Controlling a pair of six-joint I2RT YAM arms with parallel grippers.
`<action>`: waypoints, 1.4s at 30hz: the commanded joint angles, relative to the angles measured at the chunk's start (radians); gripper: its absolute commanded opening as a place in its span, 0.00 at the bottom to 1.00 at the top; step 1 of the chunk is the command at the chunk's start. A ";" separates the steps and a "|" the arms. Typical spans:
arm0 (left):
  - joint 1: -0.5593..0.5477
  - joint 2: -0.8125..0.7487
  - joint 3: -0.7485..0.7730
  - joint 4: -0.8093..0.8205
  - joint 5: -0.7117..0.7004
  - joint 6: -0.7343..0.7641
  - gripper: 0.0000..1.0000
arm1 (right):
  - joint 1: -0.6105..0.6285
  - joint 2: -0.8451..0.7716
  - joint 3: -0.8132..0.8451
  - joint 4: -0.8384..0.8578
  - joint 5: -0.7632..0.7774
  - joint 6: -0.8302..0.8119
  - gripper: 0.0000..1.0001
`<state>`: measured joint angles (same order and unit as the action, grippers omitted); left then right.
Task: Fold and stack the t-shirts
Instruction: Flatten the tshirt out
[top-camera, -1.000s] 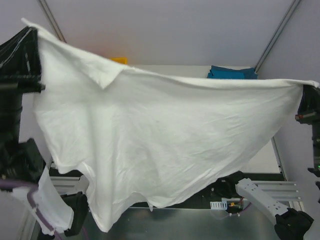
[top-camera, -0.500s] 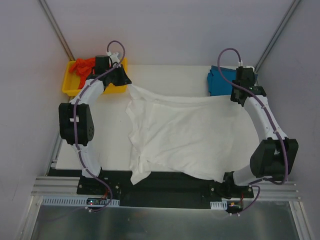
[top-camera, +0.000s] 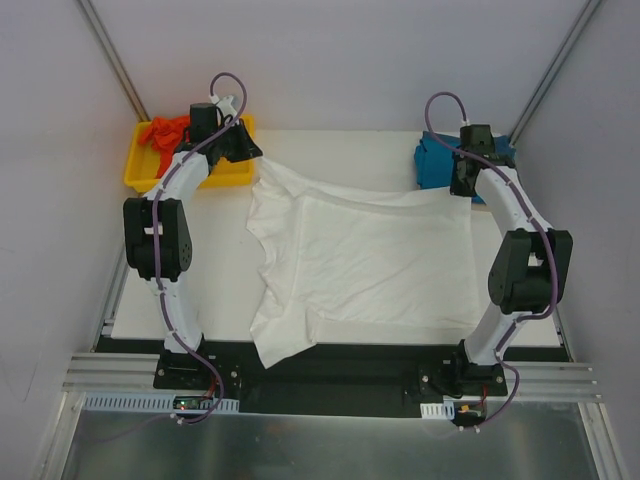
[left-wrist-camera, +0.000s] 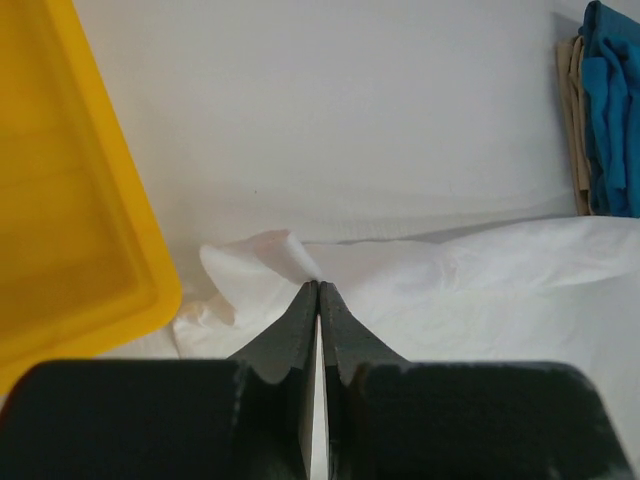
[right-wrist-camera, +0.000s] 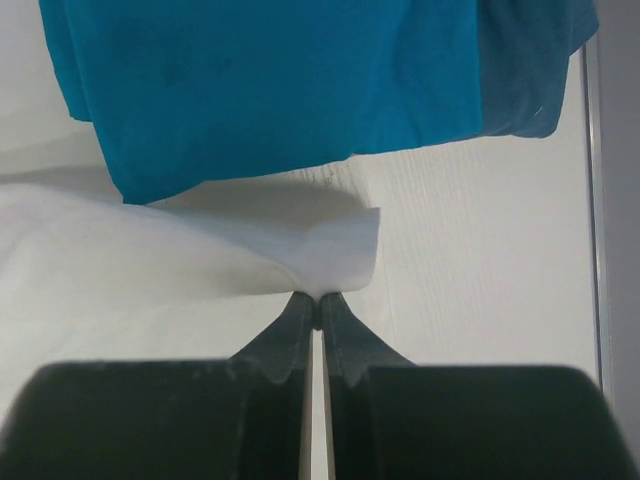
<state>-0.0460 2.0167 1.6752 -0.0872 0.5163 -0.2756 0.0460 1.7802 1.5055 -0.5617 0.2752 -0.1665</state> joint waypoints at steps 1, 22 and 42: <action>0.000 -0.067 -0.029 0.029 -0.028 -0.020 0.00 | -0.006 -0.053 0.047 -0.007 0.012 -0.001 0.01; 0.000 -1.360 -0.440 0.020 -0.312 -0.031 0.00 | -0.003 -1.091 -0.001 -0.084 -0.456 -0.005 0.01; 0.000 -1.215 0.179 -0.148 -0.295 0.121 0.00 | -0.003 -1.118 0.302 -0.167 -0.479 -0.033 0.01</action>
<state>-0.0460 0.6228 1.8904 -0.2104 0.2340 -0.2096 0.0452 0.5705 1.8881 -0.7448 -0.2581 -0.1921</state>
